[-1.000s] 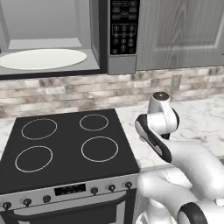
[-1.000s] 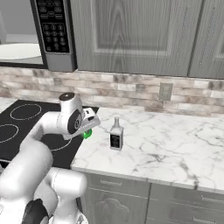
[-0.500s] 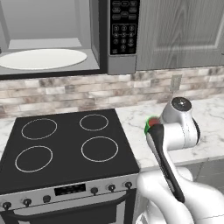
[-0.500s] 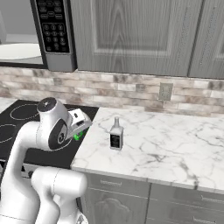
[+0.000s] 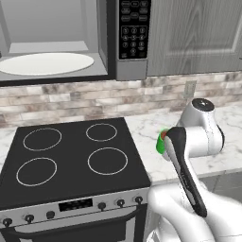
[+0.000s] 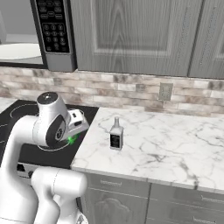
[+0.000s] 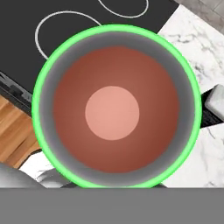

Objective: Place the microwavable item in the microwave. Then, close the microwave door and press the start button.

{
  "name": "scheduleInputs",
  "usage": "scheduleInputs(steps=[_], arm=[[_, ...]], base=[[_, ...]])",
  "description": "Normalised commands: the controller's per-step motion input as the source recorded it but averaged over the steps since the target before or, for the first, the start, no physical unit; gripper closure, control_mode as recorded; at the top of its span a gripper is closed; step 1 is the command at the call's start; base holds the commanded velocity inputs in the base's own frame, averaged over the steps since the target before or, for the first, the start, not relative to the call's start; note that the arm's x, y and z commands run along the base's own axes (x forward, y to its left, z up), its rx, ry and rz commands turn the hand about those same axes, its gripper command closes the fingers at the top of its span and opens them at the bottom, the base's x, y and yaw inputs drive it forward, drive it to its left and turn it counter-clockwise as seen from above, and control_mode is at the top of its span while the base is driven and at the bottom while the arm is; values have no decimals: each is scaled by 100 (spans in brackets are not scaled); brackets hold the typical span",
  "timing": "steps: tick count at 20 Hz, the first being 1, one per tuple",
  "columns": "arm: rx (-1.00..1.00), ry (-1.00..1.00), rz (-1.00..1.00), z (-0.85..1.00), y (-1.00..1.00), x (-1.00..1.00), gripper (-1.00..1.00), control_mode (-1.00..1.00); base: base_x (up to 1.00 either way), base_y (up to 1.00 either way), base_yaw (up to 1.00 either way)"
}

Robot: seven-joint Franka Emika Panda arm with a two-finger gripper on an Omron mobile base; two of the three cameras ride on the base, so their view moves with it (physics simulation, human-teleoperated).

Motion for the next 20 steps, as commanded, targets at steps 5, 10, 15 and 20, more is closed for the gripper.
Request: scheduleInputs(steps=[5,10,15,20], arm=[[5,12,5,-9,13,-50,100,-100],[0,2,3,-8,19,-20,100,100],[0,0,0,0,0,0,100,100],[0,0,0,0,0,0,100,100]], base=[[0,0,0],[-25,43,3],[-3,100,0],[31,87,0]])
